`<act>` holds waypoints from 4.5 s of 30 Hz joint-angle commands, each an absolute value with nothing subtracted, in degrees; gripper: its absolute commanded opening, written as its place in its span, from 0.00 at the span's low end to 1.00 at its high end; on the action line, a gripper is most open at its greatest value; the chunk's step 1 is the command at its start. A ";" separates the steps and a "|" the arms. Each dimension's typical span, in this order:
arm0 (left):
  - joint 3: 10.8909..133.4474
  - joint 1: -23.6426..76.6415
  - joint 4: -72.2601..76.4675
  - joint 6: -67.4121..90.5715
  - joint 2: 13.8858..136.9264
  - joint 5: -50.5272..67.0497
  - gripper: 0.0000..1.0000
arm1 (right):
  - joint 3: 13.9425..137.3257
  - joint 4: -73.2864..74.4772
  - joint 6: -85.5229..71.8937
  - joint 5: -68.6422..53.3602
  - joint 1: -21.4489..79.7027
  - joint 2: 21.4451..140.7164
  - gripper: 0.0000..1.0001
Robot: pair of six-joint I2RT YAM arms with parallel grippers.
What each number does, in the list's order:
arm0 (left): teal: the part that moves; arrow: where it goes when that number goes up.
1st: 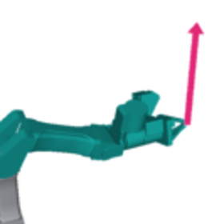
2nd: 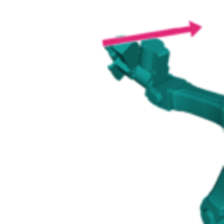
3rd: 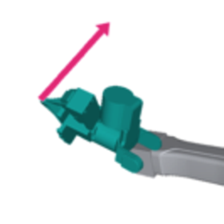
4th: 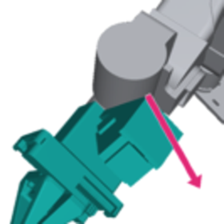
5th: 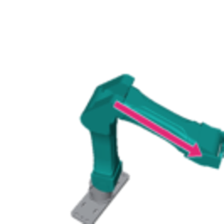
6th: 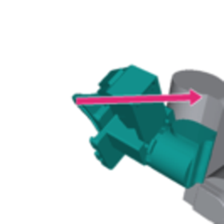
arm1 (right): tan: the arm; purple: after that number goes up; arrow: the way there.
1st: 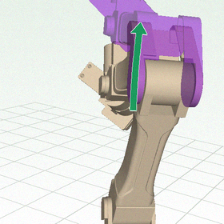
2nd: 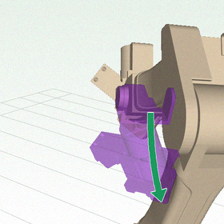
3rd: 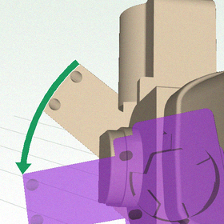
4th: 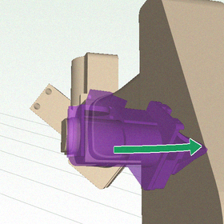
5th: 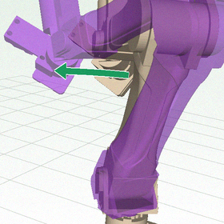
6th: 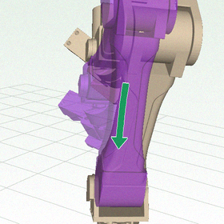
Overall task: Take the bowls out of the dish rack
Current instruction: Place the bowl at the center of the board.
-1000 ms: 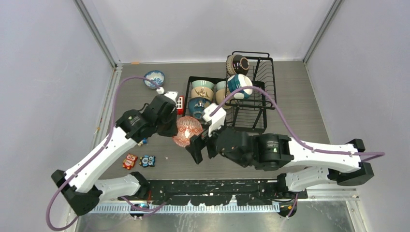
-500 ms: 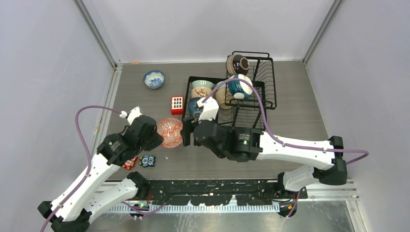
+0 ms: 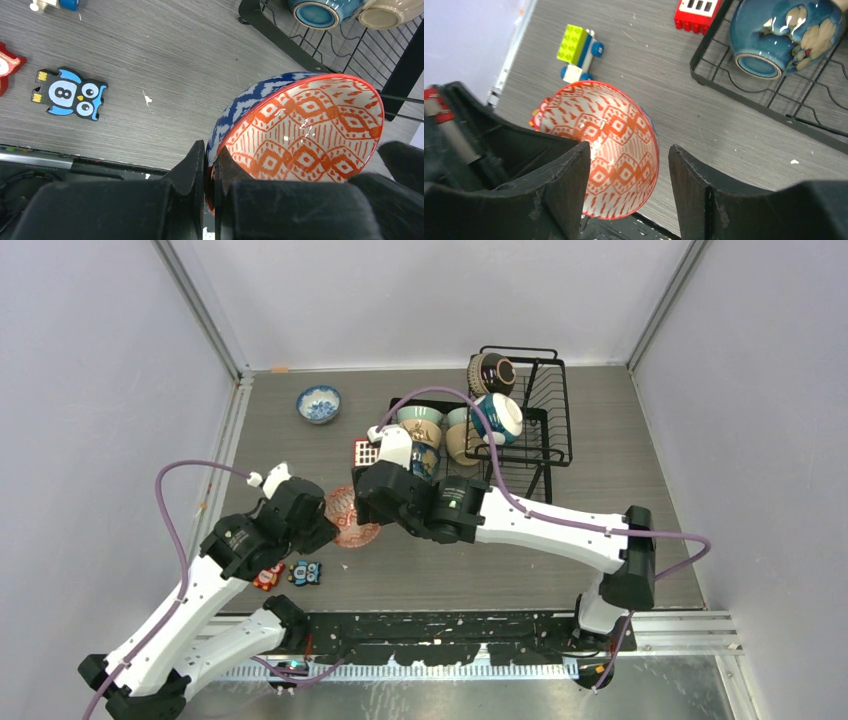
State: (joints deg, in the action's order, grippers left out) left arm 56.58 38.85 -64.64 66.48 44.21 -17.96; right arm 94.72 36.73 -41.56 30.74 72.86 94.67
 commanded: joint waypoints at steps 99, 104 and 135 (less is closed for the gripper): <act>62.81 37.72 -59.41 38.52 52.26 -13.53 0.34 | 92.51 41.84 -43.86 22.70 68.46 93.99 0.01; 62.27 36.94 -59.13 38.24 52.12 -11.92 0.32 | 92.02 41.59 -43.84 22.76 68.46 93.66 0.01; 63.91 32.81 -56.55 37.28 53.13 -14.58 0.00 | 95.13 46.11 -37.49 17.51 69.43 84.61 1.00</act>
State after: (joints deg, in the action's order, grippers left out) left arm 60.82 35.07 -60.03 37.50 52.80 -11.88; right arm 91.74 43.55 -41.01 18.70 68.64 91.74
